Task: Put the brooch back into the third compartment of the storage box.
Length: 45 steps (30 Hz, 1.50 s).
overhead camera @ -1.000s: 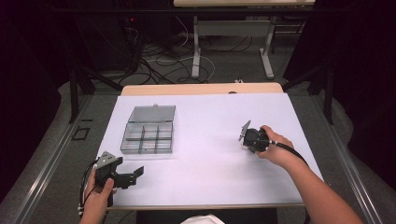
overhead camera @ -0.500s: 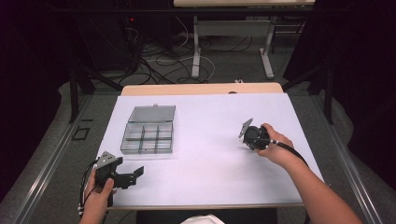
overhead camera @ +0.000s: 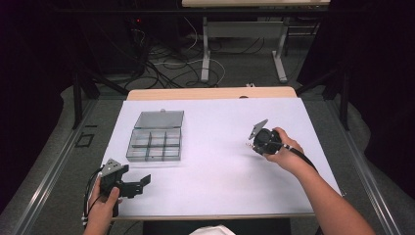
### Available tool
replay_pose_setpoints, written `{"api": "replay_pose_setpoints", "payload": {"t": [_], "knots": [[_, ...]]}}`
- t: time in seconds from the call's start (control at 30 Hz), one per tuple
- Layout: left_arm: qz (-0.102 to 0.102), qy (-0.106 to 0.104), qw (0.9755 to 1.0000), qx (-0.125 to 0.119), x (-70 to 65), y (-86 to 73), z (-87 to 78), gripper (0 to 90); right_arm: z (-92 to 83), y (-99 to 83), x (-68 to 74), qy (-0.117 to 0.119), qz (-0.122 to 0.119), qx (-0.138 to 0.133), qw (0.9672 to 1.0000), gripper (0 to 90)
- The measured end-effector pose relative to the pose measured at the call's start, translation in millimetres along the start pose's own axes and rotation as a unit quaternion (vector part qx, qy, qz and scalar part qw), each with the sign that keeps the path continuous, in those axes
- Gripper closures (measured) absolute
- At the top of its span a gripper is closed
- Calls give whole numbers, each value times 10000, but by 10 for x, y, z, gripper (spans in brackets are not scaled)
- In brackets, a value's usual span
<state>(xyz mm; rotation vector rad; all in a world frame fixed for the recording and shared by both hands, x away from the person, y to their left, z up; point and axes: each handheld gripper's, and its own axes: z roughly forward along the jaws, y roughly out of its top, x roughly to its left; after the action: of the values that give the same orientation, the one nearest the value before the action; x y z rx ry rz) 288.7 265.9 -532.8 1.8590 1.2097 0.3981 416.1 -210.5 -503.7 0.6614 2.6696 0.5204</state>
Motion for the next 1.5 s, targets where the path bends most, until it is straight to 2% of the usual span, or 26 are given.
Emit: {"api": "replay_pose_setpoints", "payload": {"t": [0.33, 0.37, 0.4, 0.43, 0.47, 0.53, 0.57, 0.6, 0.67, 0.87, 0.9, 1.1, 1.5], "knots": [[-9, -6, 10000, 4, -2, 0, 3, 16, -43, 79, 7, 21, 171, -495, 9986, 798], [-14, -9, 10000, 1, -4, 0, 4, 16, -42, 87, 0, -37, 160, -553, 9983, 797], [-14, -8, 10000, 1, -4, 0, 5, 17, -49, 97, 9, 22, 214, -601, 9980, 797], [-15, -26, 10000, 7, -2, 1, 6, 17, -53, 105, 11, -50, 245, -632, 9977, 797], [-19, -28, 10000, 6, -2, 1, 7, 16, -53, 114, 8, 26, 238, -706, 9972, 797], [-21, -26, 10000, 5, -3, 1, 9, 17, -64, 134, 15, -85, 248, -688, 9973, 798], [-23, -27, 10000, 5, -3, 1, 10, 16, -57, 142, 24, -51, 289, -757, 9967, 798], [-22, -28, 10000, 3, -3, 1, 10, 17, -63, 152, 24, -84, 256, -711, 9971, 798], [-23, -29, 10000, 4, -3, 2, 10, 16, -39, 171, 32, -10, 275, -832, 9962, 798], [-20, -33, 10000, 5, 0, 2, 11, 17, 1, 240, 62, 69, 329, -974, 9947, 797], [-20, -34, 10000, 3, 0, 2, 10, 17, -4, 251, 61, 56, 337, -918, 9952, 797], [1, -24, 10000, 7, 5, 2, 2, 17, 27, 327, 89, 185, 340, -1047, 9938, 797], [1, -11, 10000, -15, 9, 2, 1, 17, 113, 492, 168, 294, 408, -1181, 9917, 797]]}}
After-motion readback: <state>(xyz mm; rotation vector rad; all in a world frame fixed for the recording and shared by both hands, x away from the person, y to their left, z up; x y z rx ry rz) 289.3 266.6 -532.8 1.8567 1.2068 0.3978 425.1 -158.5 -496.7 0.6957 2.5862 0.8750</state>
